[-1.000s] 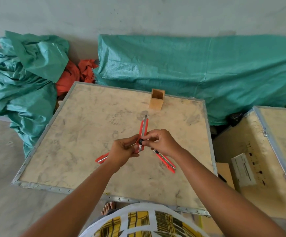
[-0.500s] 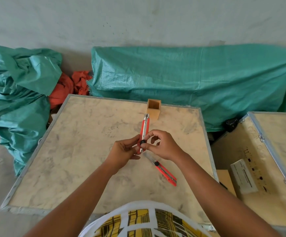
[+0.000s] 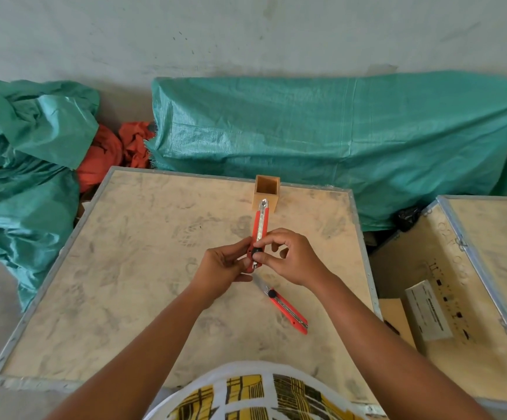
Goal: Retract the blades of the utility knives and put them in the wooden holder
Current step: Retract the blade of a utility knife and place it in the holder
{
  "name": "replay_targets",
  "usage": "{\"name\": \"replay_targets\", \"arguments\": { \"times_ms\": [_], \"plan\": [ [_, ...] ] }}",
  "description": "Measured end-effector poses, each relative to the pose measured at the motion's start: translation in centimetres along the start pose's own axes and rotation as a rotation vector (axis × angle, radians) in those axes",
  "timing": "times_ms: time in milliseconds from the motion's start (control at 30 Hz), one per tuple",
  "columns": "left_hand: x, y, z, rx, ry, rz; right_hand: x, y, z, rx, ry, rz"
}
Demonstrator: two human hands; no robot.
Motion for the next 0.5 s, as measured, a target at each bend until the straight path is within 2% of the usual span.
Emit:
{"name": "replay_targets", "arguments": {
  "times_ms": [133, 267, 500],
  "plan": [
    [0.0, -0.8, 0.4, 0.031, 0.0, -0.018, 0.8, -0.2, 0.3, 0.088, 0.018, 0.008],
    [0.1, -1.8, 0.5, 0.029, -0.038, -0.028, 1.7, -1.3, -0.5, 0.111, -0.137, 0.061],
    [1.6, -6.9, 1.1, 0.006, -0.167, -0.006, 4.3, -6.8, -2.7, 0.198, -0.233, 0.145]
  ]
}}
Point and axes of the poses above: each hand's wrist, its own y-axis away from the middle knuckle, its own z-axis out of the palm, x = y × z, the point moved 3 cm from there along -y, towards the middle knuckle, and after that the axes turned 2 degrees about y, right-handed, at the moved point
